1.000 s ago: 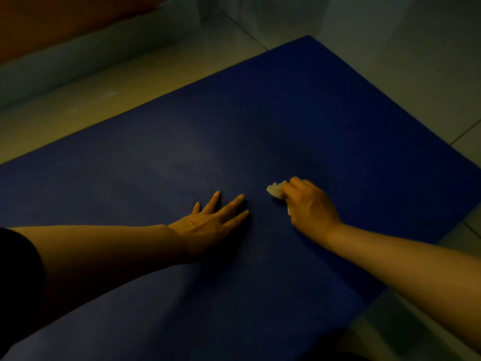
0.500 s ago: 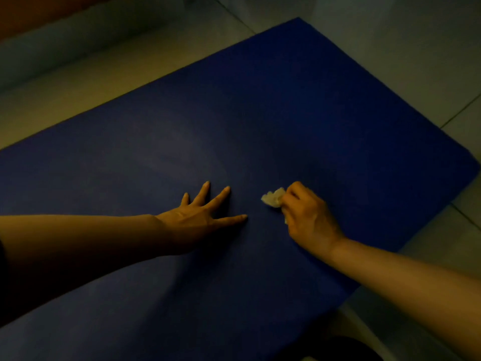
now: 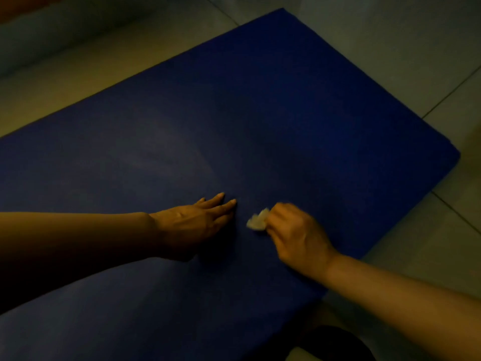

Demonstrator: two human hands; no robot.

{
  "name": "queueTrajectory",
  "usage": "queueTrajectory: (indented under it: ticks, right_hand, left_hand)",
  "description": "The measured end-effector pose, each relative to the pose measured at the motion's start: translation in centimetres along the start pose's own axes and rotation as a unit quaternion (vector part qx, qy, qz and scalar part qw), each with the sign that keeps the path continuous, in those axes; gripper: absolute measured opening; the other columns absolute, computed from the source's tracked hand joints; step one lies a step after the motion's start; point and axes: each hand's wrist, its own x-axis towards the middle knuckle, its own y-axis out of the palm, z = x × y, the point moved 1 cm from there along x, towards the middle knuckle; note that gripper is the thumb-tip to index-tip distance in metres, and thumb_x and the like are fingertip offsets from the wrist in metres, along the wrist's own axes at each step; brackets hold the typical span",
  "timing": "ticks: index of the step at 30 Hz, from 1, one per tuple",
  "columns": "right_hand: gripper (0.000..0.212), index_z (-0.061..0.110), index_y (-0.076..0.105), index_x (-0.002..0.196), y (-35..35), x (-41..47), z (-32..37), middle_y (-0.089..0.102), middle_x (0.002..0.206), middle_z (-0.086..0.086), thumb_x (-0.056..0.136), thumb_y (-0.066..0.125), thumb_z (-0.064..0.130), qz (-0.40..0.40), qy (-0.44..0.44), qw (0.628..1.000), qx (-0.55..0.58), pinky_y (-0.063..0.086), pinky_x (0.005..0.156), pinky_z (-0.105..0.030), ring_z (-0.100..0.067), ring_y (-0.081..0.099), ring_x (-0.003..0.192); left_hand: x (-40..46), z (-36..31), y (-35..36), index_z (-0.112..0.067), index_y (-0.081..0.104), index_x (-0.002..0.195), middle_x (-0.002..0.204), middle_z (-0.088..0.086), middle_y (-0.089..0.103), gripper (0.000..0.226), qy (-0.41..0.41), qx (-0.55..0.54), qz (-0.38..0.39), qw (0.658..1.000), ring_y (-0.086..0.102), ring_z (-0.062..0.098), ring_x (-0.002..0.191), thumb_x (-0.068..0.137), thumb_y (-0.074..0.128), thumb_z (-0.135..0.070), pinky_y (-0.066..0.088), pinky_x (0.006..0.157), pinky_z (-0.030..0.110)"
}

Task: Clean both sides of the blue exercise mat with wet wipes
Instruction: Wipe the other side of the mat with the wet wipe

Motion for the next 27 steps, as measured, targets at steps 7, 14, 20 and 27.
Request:
queueTrajectory:
  ticks: [7, 14, 20, 27]
  right_hand:
    - [0.011, 0.024, 0.052, 0.088, -2.2, 0.4, -2.8, 0.053, 0.081, -0.002, 0.089, 0.044, 0.017, -0.042, 0.046, 0.998, 0.006, 0.047, 0.065, -0.027, -0.017, 0.052, 0.073]
    - [0.013, 0.013, 0.054, 0.078, -0.8, -3.7, 1.0, 0.053, 0.078, -0.005, 0.087, 0.051, 0.005, 0.006, 0.008, 1.0, 0.022, 0.044, 0.065, -0.03, -0.02, 0.047, 0.071]
    - [0.013, 0.014, 0.059, 0.078, -3.0, -2.7, -3.5, 0.053, 0.076, -0.008, 0.088, 0.05, 0.01, -0.063, 0.103, 0.992, -0.032, 0.046, 0.06, -0.035, -0.025, 0.051, 0.067]
    - [0.014, 0.006, 0.063, 0.08, -1.7, -5.9, 1.4, 0.053, 0.08, -0.007, 0.085, 0.052, 0.0, 0.029, 0.058, 0.997, 0.043, 0.039, 0.081, -0.012, -0.02, 0.052, 0.069]
  left_hand:
    - [-0.5, -1.4, -0.5, -0.023, -0.02, 0.15, 0.157, 0.004, -0.027, 0.094, -0.012, -0.022, -0.006, 1.0, -0.027, 0.03, 0.143, 0.093, 0.049, -0.052, 0.0, 0.12, 0.047]
    - [0.0, -1.8, 0.7, -0.054, -0.032, 0.135, 0.147, 0.005, -0.042, 0.084, -0.006, 0.008, -0.027, 1.0, -0.038, 0.035, 0.133, 0.084, 0.031, -0.077, -0.007, 0.116, 0.056]
    - [0.1, -1.9, -0.5, -0.013, 0.052, 0.138, 0.149, 0.014, 0.04, 0.079, 0.084, 0.076, -0.163, 0.98, 0.043, 0.036, 0.134, 0.078, 0.053, -0.065, 0.038, 0.103, 0.049]
    - [1.5, -3.3, 0.3, -0.024, -0.032, 0.14, 0.142, -0.004, -0.039, 0.084, 0.103, 0.045, -0.048, 0.992, -0.03, 0.028, 0.141, 0.101, 0.039, -0.045, -0.008, 0.12, 0.041]
